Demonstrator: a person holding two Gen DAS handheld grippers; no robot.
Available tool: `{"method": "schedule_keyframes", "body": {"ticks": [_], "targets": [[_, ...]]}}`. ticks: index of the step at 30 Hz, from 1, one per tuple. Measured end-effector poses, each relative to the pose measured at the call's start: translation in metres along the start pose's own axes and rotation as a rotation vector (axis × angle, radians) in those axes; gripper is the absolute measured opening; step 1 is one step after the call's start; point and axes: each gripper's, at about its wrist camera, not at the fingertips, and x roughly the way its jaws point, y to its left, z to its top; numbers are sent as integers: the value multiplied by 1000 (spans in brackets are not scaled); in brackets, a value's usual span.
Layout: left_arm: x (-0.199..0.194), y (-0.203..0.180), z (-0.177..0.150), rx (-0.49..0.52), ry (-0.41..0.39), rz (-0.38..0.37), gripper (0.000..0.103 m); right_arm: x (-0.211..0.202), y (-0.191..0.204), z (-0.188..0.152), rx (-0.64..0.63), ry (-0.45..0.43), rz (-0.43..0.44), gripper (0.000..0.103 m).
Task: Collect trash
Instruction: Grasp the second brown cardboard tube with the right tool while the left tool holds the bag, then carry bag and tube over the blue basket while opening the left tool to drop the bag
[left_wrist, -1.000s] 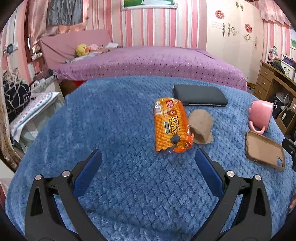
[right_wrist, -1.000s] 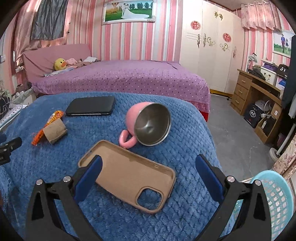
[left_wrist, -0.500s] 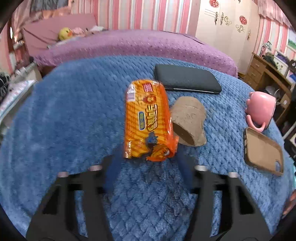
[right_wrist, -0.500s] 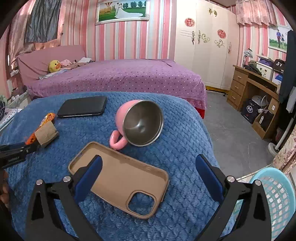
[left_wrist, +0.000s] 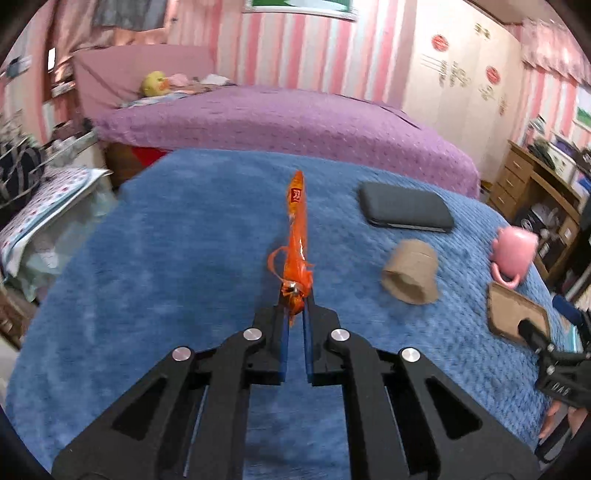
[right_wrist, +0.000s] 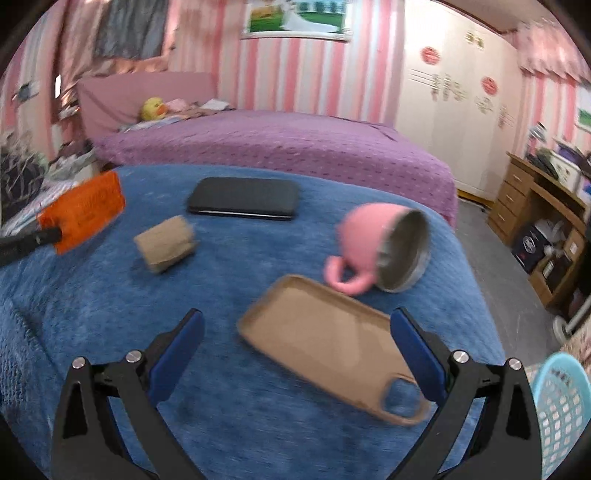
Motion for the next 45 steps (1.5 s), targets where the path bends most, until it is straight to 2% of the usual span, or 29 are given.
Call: {"method": "schedule_keyframes", "body": {"ticks": [7,12,16,18,19,21,23,24,25,33,40,45], "targets": [[-4,61,5,-125,6,75,5,23,62,25,-64,8,87,98],[-4,78,4,-149,14,101,5,51,100,42,-123,32,114,98],[-6,82,6,-124,6,130,5,76,112,47,-159,71,105,96],[-6,82,7,-117,6,136,5,85,116,50,-166,93,119,82],[-6,83,8,-117,4,137,5,88,117,52,-165,97,123,79],[-6,83,8,-120,3,133,5,89,117,52,-163,95,139,63],[-7,79,8,-109,-1,132,5,86,117,51,-170,84,154,61],[-7,76,9,-98,-4,136,5,83,117,50,-179,74,150,53],[-8,74,8,-92,-8,139,5,80,116,50,-186,68,150,49],[-30,46,7,-30,-54,124,5,40,87,40,-170,17,136,49],[-52,0,0,49,-88,74,5,-17,29,25,-78,-33,91,49],[-62,-36,-4,79,-98,19,5,-54,-20,10,-9,-54,27,49]]}}
